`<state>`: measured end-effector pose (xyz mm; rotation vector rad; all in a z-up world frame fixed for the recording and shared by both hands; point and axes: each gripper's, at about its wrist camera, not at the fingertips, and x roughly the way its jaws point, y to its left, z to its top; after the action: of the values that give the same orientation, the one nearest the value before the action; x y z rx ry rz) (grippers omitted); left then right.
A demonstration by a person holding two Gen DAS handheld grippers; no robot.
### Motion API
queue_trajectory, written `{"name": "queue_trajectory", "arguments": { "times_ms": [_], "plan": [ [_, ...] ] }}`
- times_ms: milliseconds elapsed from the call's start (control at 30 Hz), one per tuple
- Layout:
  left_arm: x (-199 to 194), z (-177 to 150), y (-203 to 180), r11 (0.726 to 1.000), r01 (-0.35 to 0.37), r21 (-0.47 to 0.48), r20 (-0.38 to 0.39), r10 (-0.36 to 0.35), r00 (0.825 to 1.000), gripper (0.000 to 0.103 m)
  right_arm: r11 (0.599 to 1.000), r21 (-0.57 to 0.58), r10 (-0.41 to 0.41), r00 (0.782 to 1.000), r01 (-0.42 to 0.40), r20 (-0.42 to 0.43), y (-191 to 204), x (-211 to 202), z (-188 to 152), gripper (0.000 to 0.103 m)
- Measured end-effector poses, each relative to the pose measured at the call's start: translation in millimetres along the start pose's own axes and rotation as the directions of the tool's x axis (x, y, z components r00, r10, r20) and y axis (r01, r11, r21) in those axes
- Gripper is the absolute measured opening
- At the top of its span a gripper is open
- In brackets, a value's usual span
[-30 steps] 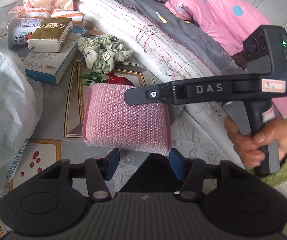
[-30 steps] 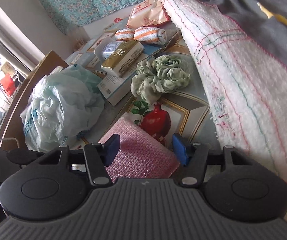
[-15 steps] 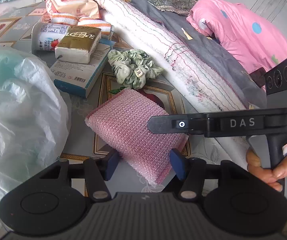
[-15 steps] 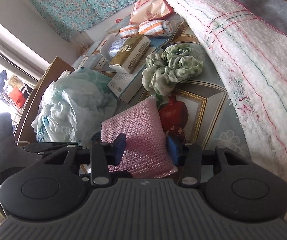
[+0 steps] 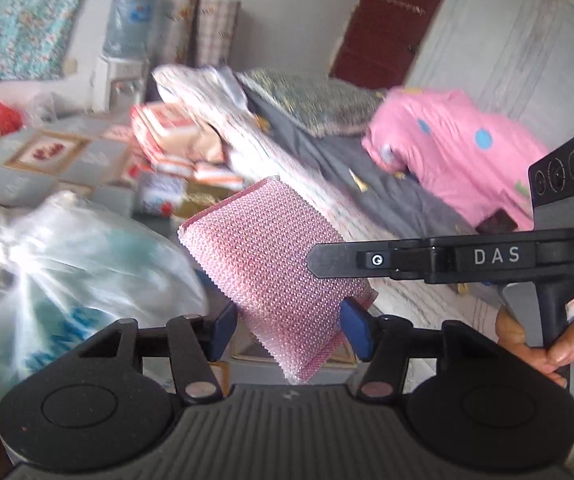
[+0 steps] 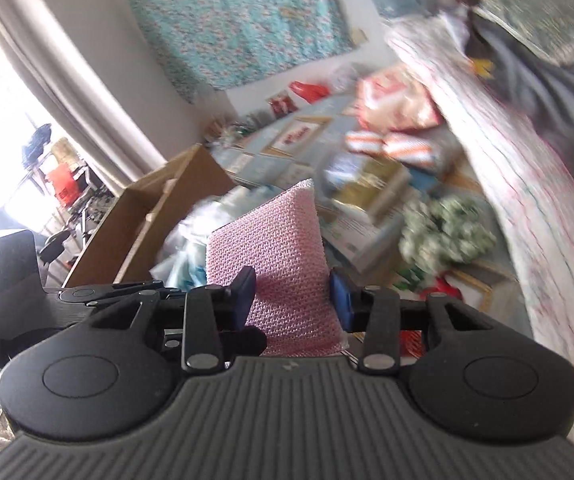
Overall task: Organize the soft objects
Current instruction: 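Lift the sponge with the right gripper and carry it over the box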
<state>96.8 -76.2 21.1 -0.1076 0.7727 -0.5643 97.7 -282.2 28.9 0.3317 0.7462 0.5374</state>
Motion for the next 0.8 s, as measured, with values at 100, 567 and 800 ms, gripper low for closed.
{"name": "queue_trajectory", "arguments": {
  "times_ms": [100,567,800],
  "plan": [
    [-32.0,1.7,17.5,0.998,-0.058,-0.028,0.070,0.060,0.996,0.057,0.996,-0.065,0.061,0.998,-0.062,-0.014,33.6,17.5,16.6,0.039],
    [-156.3,-7.6,186.8,0.864,-0.382,-0.329,0.080,0.428,0.900,0.058,0.932,-0.137,0.273,0.897,-0.336,-0.348,215.5,219.6,62.6,0.037],
    [-165.4,-3.6,253.9,0.728,-0.559,-0.397,-0.034,0.597,0.802,0.065,0.956,-0.018,0.251,0.850,-0.292,-0.463,262.9,323.7,61.7,0.026]
  ]
}}
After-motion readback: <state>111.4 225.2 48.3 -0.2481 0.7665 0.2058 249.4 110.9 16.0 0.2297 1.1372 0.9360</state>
